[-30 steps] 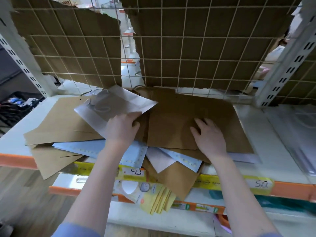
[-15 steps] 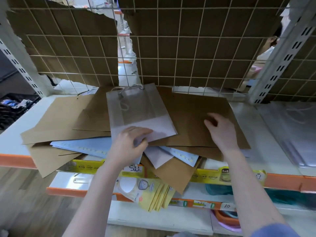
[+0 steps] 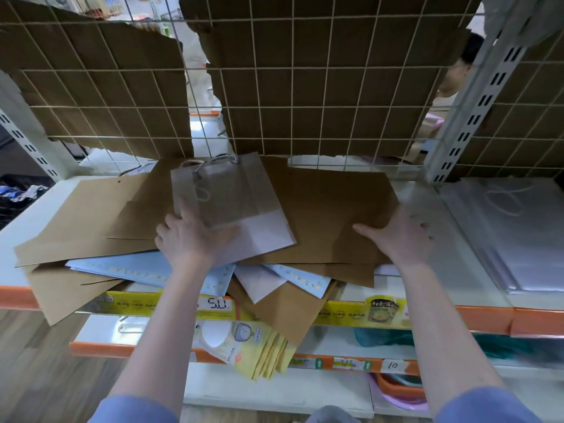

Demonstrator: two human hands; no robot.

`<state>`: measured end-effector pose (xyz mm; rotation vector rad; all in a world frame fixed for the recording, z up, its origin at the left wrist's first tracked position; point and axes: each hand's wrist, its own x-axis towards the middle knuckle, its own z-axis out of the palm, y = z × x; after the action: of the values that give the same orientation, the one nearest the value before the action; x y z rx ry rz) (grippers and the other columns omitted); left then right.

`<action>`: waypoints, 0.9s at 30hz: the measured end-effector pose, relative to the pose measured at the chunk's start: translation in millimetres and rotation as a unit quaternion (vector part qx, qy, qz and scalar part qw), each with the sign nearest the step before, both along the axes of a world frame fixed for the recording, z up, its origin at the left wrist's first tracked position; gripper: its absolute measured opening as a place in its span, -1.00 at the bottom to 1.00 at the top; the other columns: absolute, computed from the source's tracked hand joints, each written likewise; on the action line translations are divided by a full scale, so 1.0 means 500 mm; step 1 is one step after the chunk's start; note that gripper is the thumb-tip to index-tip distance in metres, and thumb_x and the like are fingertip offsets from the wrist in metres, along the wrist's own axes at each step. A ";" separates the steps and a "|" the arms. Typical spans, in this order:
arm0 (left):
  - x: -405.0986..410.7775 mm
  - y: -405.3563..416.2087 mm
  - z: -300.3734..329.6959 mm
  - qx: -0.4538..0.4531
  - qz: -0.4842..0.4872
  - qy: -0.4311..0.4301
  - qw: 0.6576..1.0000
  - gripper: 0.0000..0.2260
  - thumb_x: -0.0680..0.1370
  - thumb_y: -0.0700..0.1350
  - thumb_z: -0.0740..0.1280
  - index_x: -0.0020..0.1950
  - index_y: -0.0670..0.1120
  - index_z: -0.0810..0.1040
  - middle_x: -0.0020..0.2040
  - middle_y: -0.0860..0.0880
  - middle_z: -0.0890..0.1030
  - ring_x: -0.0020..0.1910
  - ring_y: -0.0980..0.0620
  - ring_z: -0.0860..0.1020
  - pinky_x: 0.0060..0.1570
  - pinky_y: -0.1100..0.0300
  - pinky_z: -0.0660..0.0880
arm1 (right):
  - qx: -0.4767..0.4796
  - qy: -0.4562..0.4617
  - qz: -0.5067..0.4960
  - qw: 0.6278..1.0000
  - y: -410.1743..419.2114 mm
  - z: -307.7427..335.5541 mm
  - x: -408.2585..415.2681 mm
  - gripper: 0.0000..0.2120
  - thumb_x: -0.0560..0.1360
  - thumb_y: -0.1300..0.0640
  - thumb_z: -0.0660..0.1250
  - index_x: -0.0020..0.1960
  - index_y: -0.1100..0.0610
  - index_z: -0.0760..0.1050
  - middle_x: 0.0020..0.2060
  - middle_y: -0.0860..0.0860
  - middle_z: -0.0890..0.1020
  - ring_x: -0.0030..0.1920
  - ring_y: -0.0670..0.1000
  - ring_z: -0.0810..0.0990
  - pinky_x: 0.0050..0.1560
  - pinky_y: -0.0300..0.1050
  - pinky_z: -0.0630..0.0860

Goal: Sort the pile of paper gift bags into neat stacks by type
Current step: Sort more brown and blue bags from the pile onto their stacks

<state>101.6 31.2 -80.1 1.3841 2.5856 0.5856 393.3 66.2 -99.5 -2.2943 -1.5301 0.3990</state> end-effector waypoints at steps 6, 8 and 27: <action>0.014 0.018 0.014 0.073 0.039 -0.109 0.991 -0.03 0.30 0.00 0.56 0.52 -0.20 0.06 0.36 -0.31 0.31 0.34 -0.31 0.28 0.30 -0.11 0.25 | 0.012 0.025 -0.029 0.999 0.006 0.018 0.033 -0.17 0.31 -0.17 0.49 0.34 0.33 0.28 0.32 0.31 0.36 0.34 0.27 0.31 0.25 0.06 0.30; 0.012 0.021 0.011 0.077 0.036 -0.119 0.989 -0.21 0.31 -0.04 0.55 0.40 -0.24 0.26 0.29 -0.30 0.39 0.29 -0.30 0.33 0.23 -0.08 0.30 | 0.038 0.085 -0.024 0.995 0.006 0.016 0.044 -0.25 0.29 -0.11 0.52 0.30 0.27 0.34 0.26 0.26 0.42 0.28 0.23 0.36 0.16 0.03 0.37; 0.074 -0.001 0.023 0.259 0.023 -0.253 0.932 -0.82 0.52 -0.21 0.24 0.10 -0.09 0.34 -0.07 -0.06 0.48 -0.09 -0.13 0.41 -0.13 0.11 0.29 | 0.172 0.365 0.004 0.915 0.015 0.020 0.123 -0.74 0.51 0.20 0.24 0.16 0.00 0.51 0.05 0.05 0.59 0.03 0.08 0.57 0.10 0.04 0.53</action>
<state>138.8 30.9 -68.7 1.0853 2.1213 1.4930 454.6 73.8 -89.6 -1.5919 -1.1073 0.8037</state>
